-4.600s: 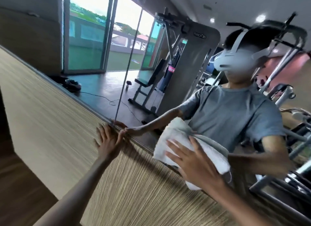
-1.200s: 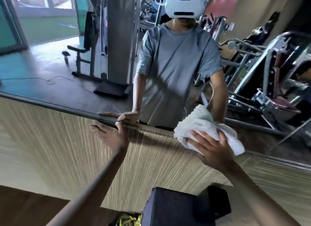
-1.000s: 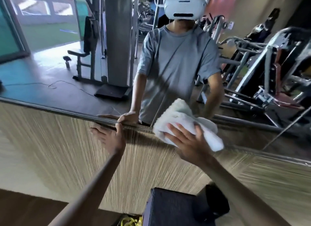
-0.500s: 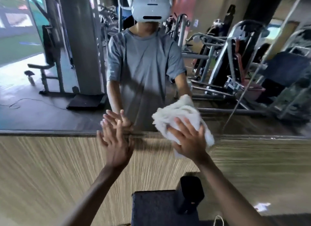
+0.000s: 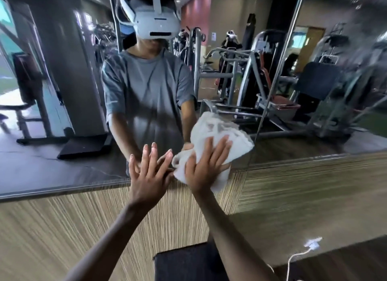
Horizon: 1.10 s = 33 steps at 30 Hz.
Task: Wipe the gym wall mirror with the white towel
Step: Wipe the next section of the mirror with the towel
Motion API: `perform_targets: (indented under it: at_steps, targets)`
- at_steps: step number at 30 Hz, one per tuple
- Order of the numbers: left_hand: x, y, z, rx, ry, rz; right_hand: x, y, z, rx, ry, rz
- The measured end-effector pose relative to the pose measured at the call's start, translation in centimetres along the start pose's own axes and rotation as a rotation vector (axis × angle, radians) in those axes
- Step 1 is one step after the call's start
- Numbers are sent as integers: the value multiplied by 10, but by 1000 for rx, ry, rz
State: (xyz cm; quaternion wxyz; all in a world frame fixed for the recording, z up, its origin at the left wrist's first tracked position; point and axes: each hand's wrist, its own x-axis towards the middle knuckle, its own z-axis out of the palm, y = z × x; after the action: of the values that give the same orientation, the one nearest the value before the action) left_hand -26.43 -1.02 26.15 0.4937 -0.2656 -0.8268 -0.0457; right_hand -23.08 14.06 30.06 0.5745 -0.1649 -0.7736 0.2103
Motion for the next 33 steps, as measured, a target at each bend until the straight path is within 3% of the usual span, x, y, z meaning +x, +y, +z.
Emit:
perform_targets:
  at_steps: [3,5,8,12,14,16,18,20,22,24,28,33]
  targets:
    - [3,-2,0,-14,7,0,2,44,-12,-73,-111,-282]
    - [2,-1,-1,-16,13,-8,15,76,-22,-125,-113,-293]
    - [2,0,-2,-17,-12,-5,35,93,-29,-82,-2,23]
    - [2,2,-4,-32,-34,-4,46,50,-15,81,166,421]
    - [3,2,-4,-25,-36,-7,34,16,-3,149,195,492]
    - [3,2,-5,-16,-39,-1,8,-6,4,100,96,322]
    - [2,2,-5,-18,-48,12,-20,-1,3,-21,-43,-11]
    - [2,1,-5,-34,-42,2,-23,32,-2,-103,-104,-310]
    - [2,1,-5,-21,-31,-7,-11,71,-13,-159,-119,-462]
    - [2,1,-6,-8,-29,-2,6,99,-24,-136,-92,-364]
    - [1,2,-16,-31,-88,-11,21,89,-29,24,78,144]
    - [-1,11,-30,-134,-190,-75,10,68,-46,169,26,273]
